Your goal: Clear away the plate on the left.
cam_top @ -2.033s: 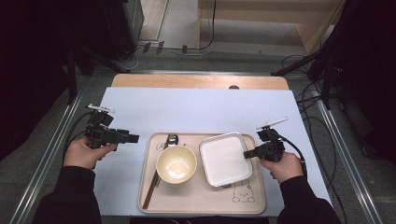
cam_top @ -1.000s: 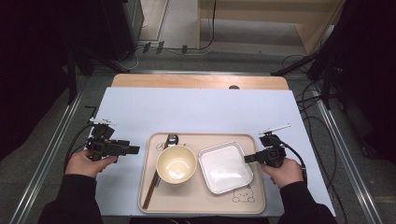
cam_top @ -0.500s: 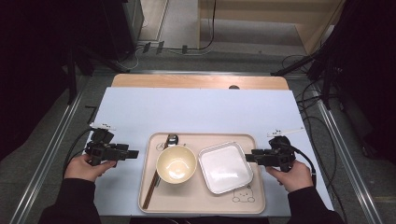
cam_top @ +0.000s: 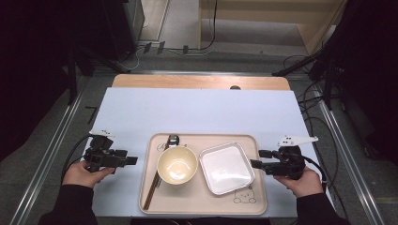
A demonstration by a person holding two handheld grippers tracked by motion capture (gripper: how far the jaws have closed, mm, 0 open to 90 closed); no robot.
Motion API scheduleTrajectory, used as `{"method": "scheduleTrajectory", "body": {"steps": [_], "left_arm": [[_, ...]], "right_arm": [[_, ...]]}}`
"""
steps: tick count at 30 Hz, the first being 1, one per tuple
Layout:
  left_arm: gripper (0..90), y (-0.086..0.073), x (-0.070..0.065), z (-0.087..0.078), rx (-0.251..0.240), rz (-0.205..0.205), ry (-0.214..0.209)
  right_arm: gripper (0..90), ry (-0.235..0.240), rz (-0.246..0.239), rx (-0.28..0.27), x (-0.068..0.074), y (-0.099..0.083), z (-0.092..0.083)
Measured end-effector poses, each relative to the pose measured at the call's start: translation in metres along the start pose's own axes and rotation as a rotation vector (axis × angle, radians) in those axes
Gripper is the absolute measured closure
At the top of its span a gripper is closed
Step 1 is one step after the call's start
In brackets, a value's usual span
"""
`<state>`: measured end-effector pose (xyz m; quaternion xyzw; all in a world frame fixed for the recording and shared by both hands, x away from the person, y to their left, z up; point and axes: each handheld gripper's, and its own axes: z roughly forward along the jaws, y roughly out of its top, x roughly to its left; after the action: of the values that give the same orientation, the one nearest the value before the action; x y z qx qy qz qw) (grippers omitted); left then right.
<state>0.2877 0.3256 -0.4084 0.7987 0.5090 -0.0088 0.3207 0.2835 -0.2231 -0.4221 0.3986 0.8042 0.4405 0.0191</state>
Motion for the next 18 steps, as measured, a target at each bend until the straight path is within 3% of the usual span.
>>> {"method": "scheduleTrajectory", "body": {"steps": [8,12,18], "left_arm": [[35.5,-0.007,0.002,-0.001,0.005,-0.002,0.010],[35.5,-0.010,0.003,-0.002,-0.002,0.001,0.015],[35.5,-0.014,0.005,0.001,0.004,-0.003,0.017]], "right_arm": [[34.6,0.009,-0.041,-0.043,-0.002,-0.011,-0.009],[33.8,-0.023,-0.056,-0.068,-0.002,-0.013,-0.011],[33.6,-0.026,-0.077,-0.082,-0.004,-0.013,-0.012]]}}
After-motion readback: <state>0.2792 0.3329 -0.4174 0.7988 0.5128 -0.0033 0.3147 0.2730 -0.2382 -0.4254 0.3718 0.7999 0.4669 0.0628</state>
